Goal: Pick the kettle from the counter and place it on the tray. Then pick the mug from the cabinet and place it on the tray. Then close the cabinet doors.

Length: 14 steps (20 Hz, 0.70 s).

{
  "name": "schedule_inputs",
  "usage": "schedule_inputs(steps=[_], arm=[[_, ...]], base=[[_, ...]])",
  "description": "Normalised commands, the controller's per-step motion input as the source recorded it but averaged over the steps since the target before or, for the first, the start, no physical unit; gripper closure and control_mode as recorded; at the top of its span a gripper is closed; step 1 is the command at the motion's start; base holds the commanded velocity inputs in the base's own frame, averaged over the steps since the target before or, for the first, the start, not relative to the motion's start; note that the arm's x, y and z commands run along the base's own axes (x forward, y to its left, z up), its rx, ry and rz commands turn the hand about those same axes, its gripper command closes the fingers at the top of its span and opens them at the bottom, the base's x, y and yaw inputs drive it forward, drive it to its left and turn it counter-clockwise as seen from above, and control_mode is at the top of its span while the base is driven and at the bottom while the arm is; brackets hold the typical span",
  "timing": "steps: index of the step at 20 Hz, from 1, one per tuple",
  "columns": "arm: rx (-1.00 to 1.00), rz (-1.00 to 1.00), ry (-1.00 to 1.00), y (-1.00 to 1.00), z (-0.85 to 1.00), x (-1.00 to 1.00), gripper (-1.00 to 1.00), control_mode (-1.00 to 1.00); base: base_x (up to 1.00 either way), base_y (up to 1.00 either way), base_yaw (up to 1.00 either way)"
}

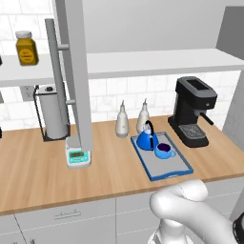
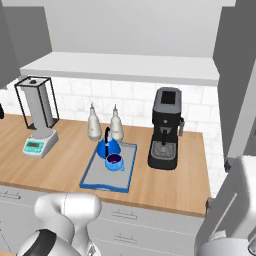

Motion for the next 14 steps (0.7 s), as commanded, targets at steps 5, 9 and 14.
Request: schedule_inputs(steps=[5, 9, 14], arm=[[0.06, -0.08, 0.05, -0.3, 0.0, 0.37, -1.0, -1.0], [0.0, -0.06, 0.09, -0.28, -0.14, 0.68, -1.0, -1.0], [0.0, -0.05, 0.02, -0.24, -0.44, 0.64, -1.0, -1.0]], base=[[0.0, 0.0, 0.0], [0.0, 0.0, 0.0], [0.0, 0.0, 0.0]])
